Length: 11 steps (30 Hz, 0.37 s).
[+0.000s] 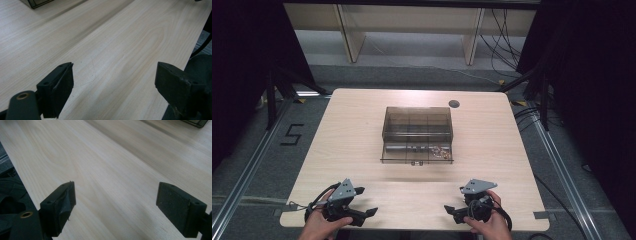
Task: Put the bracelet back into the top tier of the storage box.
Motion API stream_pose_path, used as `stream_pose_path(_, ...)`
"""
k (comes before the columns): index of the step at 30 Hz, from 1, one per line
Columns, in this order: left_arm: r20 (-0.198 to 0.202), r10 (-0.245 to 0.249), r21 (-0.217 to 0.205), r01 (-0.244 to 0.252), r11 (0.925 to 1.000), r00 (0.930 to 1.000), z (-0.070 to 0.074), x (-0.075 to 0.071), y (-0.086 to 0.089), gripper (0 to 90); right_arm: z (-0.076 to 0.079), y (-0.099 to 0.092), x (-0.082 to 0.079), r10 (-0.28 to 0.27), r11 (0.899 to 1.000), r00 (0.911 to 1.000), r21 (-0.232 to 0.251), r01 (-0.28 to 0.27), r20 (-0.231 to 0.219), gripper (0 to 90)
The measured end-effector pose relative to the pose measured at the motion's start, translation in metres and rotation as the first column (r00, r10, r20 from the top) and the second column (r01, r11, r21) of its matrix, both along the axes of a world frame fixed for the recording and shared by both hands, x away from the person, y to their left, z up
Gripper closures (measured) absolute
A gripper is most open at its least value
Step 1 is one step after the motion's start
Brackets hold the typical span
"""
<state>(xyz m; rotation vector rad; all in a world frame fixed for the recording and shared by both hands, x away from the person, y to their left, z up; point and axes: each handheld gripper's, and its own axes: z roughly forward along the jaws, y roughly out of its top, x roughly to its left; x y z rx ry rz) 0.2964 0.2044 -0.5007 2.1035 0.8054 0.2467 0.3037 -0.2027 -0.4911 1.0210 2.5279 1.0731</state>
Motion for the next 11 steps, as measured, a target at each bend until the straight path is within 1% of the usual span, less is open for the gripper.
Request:
stream_pose_path(1,-0.003,0.004,-0.014,-0.004,0.9999,1.0,0.0001,-0.001,-0.0008,15.4,-0.0024,0.0015,0.0001,-0.003,1.0,0.9999,0.016,0.003,0.01,16.9)
stream_pose_path(2,-0.001,0.008,-0.037,-0.008,0.9993,1.0,-0.0005,-0.0015,-0.0024,15.4,-0.0032,0.0019,0.0003,0.003,1.0,1.0,0.022,-0.003,0.001,16.9)
stream_pose_path(3,0.005,0.001,-0.033,-0.001,0.9994,1.0,-0.0004,-0.0011,-0.0022,15.3,-0.0018,0.0016,-0.0009,-0.004,1.0,0.9999,0.001,0.004,-0.015,16.9)
stream_pose_path(4,0.005,0.002,-0.033,-0.002,0.9995,1.0,-0.0004,-0.0012,-0.0023,15.4,-0.0024,0.0023,-0.0012,-0.009,1.0,0.9999,0.001,0.009,-0.011,16.9)
stream_pose_path(6,0.004,0.002,-0.034,-0.002,0.9994,1.0,-0.0004,-0.0012,-0.0023,15.4,-0.0025,0.0029,-0.0016,-0.015,1.0,0.9996,-0.001,0.015,-0.024,16.9)
stream_pose_path(7,0.004,0.002,-0.034,-0.002,0.9994,1.0,-0.0004,-0.0012,-0.0023,15.4,-0.0042,0.0039,-0.0014,-0.023,1.0,0.9996,0.014,0.023,-0.014,16.9)
stream_pose_path(8,0.004,0.002,-0.034,-0.001,0.9994,1.0,-0.0004,-0.0012,-0.0022,15.4,-0.0039,0.0036,-0.0012,-0.018,1.0,0.9997,0.008,0.018,-0.014,16.9)
stream_pose_path(9,0.003,0.001,-0.033,0.0,0.9994,1.0,-0.0003,-0.001,-0.002,15.3,-0.0029,0.0029,-0.0012,-0.012,1.0,0.9996,-0.004,0.012,-0.025,16.9)
stream_pose_path(10,0.006,-0.009,-0.03,0.009,0.9995,0.9999,-0.0007,-0.0001,-0.0015,15.4,-0.0044,0.0037,-0.001,-0.019,1.0,0.9996,0.01,0.019,-0.019,16.9)
stream_pose_path(11,0.006,-0.009,-0.03,0.009,0.9995,0.9999,-0.0007,-0.0001,-0.0015,15.3,-0.0048,0.0034,-0.0001,-0.011,1.0,0.9999,0.011,0.011,-0.01,16.9)
